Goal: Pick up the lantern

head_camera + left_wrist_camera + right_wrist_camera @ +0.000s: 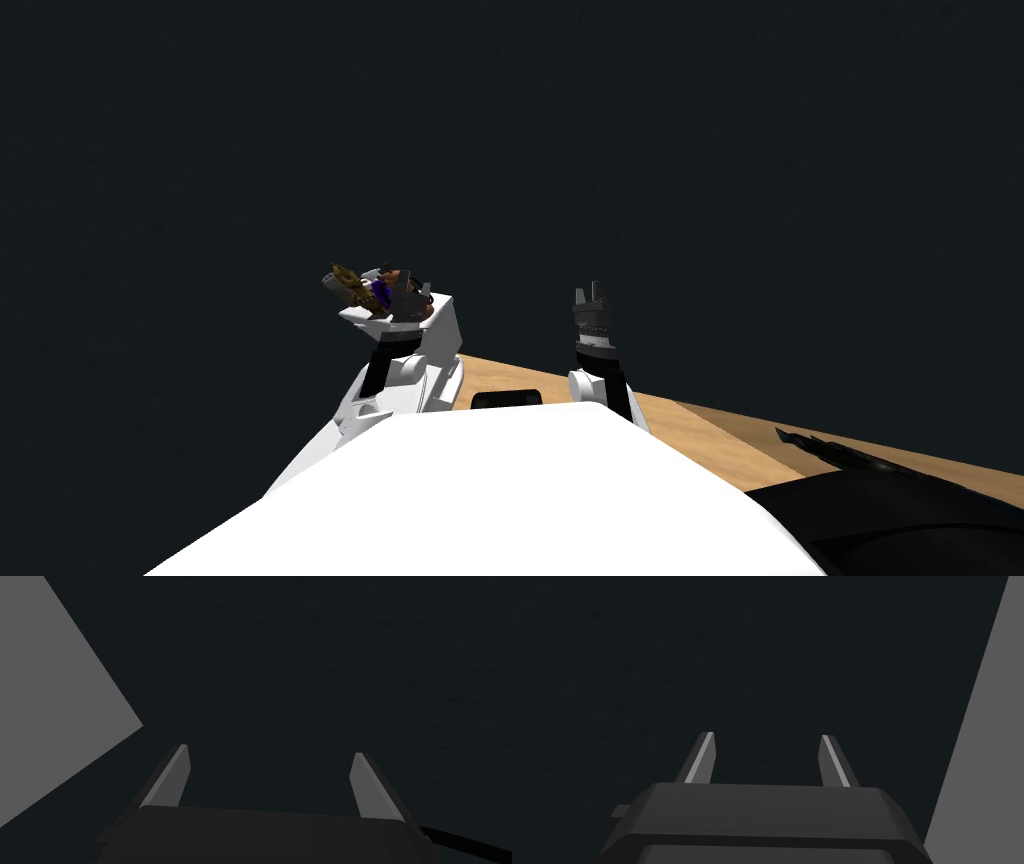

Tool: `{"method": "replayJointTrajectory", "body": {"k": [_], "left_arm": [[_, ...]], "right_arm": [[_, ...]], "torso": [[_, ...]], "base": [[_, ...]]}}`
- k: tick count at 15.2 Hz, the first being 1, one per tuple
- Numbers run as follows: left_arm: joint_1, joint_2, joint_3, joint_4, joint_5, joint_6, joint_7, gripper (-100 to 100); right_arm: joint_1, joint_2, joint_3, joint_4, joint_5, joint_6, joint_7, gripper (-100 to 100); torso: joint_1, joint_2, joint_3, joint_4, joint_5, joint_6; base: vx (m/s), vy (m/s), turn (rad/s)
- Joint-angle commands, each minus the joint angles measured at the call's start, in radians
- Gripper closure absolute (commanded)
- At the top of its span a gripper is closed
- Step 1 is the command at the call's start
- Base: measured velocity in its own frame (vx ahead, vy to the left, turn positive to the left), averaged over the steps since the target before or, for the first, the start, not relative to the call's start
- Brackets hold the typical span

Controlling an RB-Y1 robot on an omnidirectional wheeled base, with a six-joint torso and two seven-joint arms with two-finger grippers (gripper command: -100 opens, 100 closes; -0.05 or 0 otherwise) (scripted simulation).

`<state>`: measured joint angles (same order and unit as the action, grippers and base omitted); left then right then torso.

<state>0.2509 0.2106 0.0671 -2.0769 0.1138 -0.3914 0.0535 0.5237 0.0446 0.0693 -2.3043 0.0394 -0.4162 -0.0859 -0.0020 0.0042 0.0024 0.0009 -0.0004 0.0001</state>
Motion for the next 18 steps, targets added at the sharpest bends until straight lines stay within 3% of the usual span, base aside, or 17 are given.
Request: {"method": "replayJointTrajectory", "body": {"k": [1,4,5,6,7,8,9,11,12,13,16,18], "left_arm": [[-0.046,0.018,0.013,0.050,-0.003,0.003,0.001,-100],[-0.082,0.029,0.022,0.098,-0.006,0.007,0.001,-100],[-0.118,0.038,0.032,0.128,-0.009,0.011,0.000,-100],[-0.118,0.038,0.032,0.142,-0.009,0.011,0.000,-100],[-0.155,0.047,0.042,0.172,-0.011,0.017,-0.001,-100],[-0.155,0.047,0.042,0.187,-0.011,0.017,-0.001,-100],[-0.189,0.055,0.051,0.212,-0.015,0.022,-0.002,-100],[-0.192,0.055,0.051,0.233,-0.015,0.022,-0.002,-100],[-0.230,0.062,0.061,0.267,-0.018,0.028,-0.004,-100],[-0.230,0.062,0.061,0.280,-0.018,0.028,-0.004,-100],[-0.305,0.074,0.080,0.355,-0.026,0.042,-0.010,-100],[-0.306,0.074,0.080,0.378,-0.026,0.042,-0.010,-100]], "right_arm": [[0.000,0.000,0.000,0.000,0.000,0.000,0.000,0],[0.000,0.000,0.000,0.000,0.000,0.000,0.000,0],[0.000,0.000,0.000,0.000,0.000,0.000,0.000,0],[0.000,0.000,0.000,0.000,0.000,0.000,0.000,0],[0.000,0.000,0.000,0.000,0.000,0.000,0.000,0],[0.000,0.000,0.000,0.000,0.000,0.000,0.000,0],[0.000,0.000,0.000,0.000,0.000,0.000,0.000,0],[0.000,0.000,0.000,0.000,0.000,0.000,0.000,0],[0.000,0.000,0.000,0.000,0.000,0.000,0.000,0],[0.000,0.000,0.000,0.000,0.000,0.000,0.000,0],[0.000,0.000,0.000,0.000,0.000,0.000,0.000,0],[0.000,0.000,0.000,0.000,0.000,0.000,0.000,0]], "torso": [[0.000,0.000,0.000,0.000,0.000,0.000],[0.000,-0.001,0.000,0.000,0.000,0.000],[0.000,-0.001,0.000,0.000,0.000,0.000],[0.000,-0.001,0.000,0.000,0.000,0.000],[0.000,-0.001,0.000,0.000,0.000,0.000],[-0.001,0.000,0.000,0.000,0.000,0.000],[-0.001,-0.001,0.000,0.000,0.000,0.000],[-0.001,-0.001,0.000,0.000,0.000,0.000],[0.000,-0.001,-0.001,0.000,0.000,0.000],[0.000,-0.002,-0.001,0.000,0.000,0.000],[-0.001,-0.001,-0.001,0.000,0.000,0.000],[-0.001,-0.001,0.000,0.000,0.000,0.000]], "base": [[-0.054,-0.028,0.051],[-0.052,-0.029,0.036],[-0.057,-0.031,0.041],[-0.054,-0.032,0.033],[-0.062,-0.042,0.041],[-0.053,-0.039,0.036],[-0.050,-0.032,0.049],[-0.045,-0.029,0.027],[-0.037,-0.024,0.045],[-0.037,-0.026,0.040],[-0.050,-0.035,0.042],[-0.045,-0.033,0.026]]}}
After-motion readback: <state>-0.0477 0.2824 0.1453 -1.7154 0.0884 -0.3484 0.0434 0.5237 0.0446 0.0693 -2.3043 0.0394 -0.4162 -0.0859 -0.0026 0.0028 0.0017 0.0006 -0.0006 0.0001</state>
